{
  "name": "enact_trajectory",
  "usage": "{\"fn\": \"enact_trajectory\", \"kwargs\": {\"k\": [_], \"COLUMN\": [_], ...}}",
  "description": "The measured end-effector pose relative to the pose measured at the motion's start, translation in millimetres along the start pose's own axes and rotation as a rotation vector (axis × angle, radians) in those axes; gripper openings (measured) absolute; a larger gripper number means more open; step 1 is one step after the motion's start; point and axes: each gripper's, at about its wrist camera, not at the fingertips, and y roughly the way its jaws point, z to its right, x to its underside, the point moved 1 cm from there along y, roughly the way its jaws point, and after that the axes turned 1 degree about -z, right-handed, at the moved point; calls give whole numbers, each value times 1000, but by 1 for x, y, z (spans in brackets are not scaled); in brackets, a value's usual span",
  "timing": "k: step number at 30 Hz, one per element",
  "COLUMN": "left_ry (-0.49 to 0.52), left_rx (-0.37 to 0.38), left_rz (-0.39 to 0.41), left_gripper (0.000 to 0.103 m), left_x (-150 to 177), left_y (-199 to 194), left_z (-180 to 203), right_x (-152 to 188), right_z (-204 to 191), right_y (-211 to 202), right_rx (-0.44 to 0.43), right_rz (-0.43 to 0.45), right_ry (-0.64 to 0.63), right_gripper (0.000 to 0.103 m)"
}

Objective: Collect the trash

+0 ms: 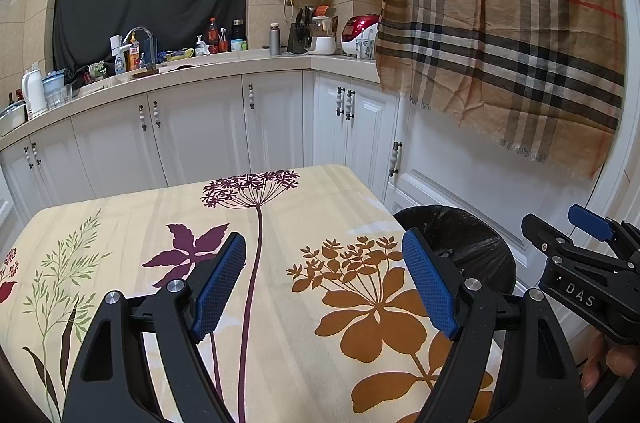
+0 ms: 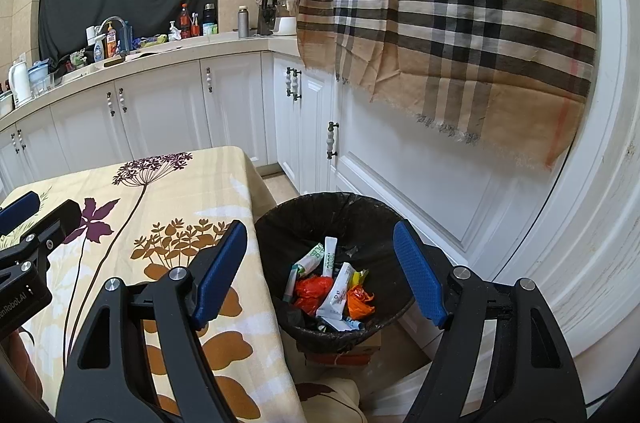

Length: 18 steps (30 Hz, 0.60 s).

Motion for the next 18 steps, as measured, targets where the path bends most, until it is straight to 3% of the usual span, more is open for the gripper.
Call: {"fn": "enact_trajectory", "kwargs": {"k": [18], "left_ry": [0], "left_rx": [2], "left_rz": [-1], "left_gripper": [78], "left_x": [2], "left_y": [1], "left_z": [1], "right_x": [1], "right_z": [0], "right_y": [0], "right_rx": [0], "right_rz": [0], "right_ry": [0], "right_gripper": [74]}}
